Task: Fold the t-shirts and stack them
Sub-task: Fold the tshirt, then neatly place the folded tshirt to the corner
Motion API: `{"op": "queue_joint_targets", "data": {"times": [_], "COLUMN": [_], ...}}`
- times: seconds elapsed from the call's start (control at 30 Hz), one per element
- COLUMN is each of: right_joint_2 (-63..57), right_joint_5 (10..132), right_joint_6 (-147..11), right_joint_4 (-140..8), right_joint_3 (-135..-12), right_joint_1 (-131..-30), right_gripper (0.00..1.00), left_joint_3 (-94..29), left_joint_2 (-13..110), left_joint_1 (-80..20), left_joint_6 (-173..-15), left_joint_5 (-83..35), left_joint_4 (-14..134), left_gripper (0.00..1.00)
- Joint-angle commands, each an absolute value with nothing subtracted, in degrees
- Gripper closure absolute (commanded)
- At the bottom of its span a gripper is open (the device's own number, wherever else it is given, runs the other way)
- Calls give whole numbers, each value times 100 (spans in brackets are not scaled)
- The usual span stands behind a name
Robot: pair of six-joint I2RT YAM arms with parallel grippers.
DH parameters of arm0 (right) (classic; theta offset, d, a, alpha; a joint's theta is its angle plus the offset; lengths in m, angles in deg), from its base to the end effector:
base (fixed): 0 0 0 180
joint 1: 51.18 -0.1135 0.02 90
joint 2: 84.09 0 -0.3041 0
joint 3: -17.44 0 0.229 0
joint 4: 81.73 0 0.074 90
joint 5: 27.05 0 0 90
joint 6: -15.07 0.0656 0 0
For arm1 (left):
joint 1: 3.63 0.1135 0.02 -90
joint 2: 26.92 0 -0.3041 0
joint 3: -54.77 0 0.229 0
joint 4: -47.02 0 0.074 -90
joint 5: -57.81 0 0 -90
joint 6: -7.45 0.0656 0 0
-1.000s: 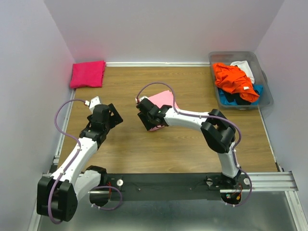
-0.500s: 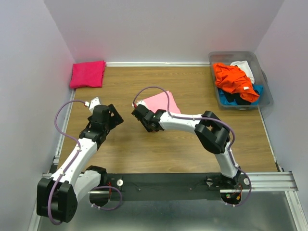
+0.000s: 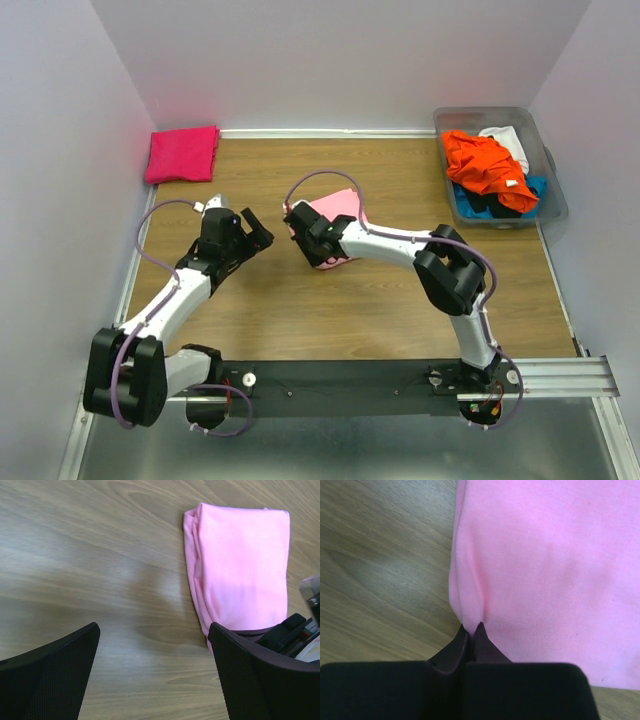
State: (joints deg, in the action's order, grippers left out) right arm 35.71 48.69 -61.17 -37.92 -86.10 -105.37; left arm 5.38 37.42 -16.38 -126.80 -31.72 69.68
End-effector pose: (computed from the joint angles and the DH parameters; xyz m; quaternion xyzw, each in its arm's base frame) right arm 0.2820 0.3633 0.1940 -0.3012 0.9106 0.0438 0.2795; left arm 0.2146 -0.0491 0.2433 -0.2418 0.8641 -0.2139 0.3862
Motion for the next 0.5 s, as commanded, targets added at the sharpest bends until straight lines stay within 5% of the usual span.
{"op": "queue_joint_targets", "data": {"times": [0.0, 0.47], "right_joint_2": [3219, 2981], "right_joint_5": [5722, 6515], "right_joint_6": [-5850, -5507], "right_joint_4": [-3815, -4237], "right_joint_3": [-8643, -8318], "right_joint_1": [-10286, -9934], "right_gripper": [99, 99], "left_joint_3": [424, 161], "left_joint_2": [4259, 6167], "left_joint_1": [-1611, -1769], "left_joint_6": [-13036, -13879], "left_joint_5": [-2297, -1382], "left_joint_4": [6082, 4175], "left_gripper": [2, 2]}}
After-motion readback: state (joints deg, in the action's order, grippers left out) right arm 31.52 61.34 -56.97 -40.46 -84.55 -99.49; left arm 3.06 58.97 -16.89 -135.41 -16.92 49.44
